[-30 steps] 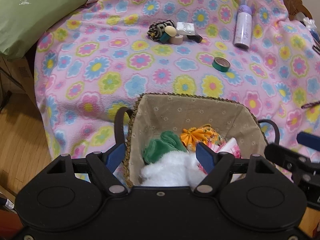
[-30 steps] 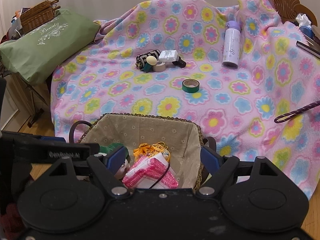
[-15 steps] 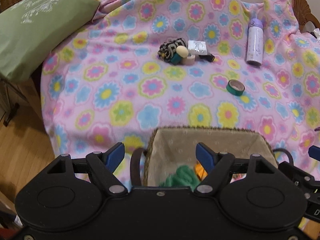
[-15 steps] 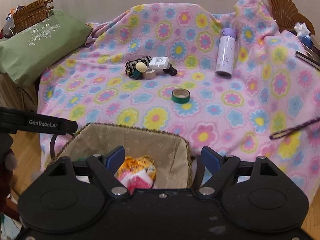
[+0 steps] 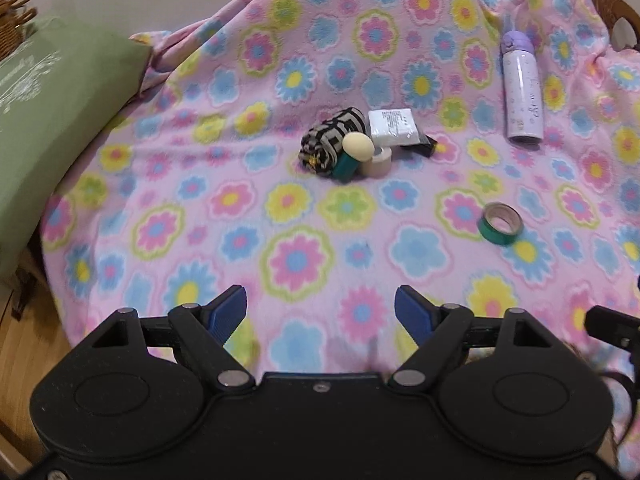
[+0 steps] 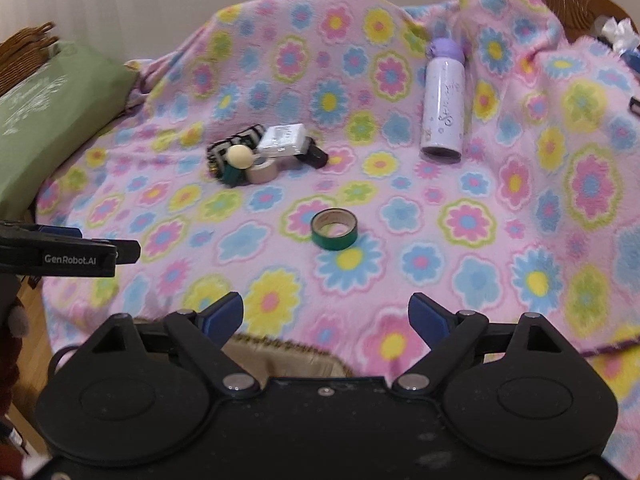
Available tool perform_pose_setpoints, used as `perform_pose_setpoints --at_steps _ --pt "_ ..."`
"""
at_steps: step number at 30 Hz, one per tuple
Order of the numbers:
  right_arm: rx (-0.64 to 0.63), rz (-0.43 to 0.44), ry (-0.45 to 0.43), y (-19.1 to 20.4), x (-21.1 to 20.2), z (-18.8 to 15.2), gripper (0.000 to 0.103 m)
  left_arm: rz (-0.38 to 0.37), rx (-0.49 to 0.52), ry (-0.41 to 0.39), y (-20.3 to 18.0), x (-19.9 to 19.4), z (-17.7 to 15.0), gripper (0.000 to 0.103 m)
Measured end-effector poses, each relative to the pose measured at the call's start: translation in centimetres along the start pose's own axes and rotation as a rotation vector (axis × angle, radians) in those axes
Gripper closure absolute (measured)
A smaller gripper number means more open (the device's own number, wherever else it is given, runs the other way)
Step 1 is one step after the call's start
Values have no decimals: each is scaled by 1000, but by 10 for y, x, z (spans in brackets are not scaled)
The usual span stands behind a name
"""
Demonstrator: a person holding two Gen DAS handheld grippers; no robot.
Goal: Organize soft objects
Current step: 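Move both tools back toward the remaining items on the blanket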
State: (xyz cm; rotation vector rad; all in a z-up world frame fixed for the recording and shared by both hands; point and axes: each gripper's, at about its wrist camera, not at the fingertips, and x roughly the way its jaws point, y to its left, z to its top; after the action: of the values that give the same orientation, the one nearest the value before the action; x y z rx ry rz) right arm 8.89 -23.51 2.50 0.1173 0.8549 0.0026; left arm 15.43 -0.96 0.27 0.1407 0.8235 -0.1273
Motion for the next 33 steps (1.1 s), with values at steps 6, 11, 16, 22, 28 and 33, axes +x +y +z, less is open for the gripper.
perform_pose_setpoints --at_steps 6,11,16,22,28,33 --pt "26 -16 33 -12 46 23 13 31 44 -22 -6 49 21 25" --pt "38 -17 49 -14 78 37 13 33 104 -54 -14 88 32 25" --pt "45 -16 27 -13 102 54 13 3 136 -73 -17 122 41 25" --pt "69 -63 -22 -16 133 78 13 -20 184 -106 -19 149 42 23" --pt "70 -28 -45 -6 163 115 8 -34 126 -137 -3 163 38 2" --pt "30 -25 -99 22 199 158 2 -86 9 -95 11 170 41 2"
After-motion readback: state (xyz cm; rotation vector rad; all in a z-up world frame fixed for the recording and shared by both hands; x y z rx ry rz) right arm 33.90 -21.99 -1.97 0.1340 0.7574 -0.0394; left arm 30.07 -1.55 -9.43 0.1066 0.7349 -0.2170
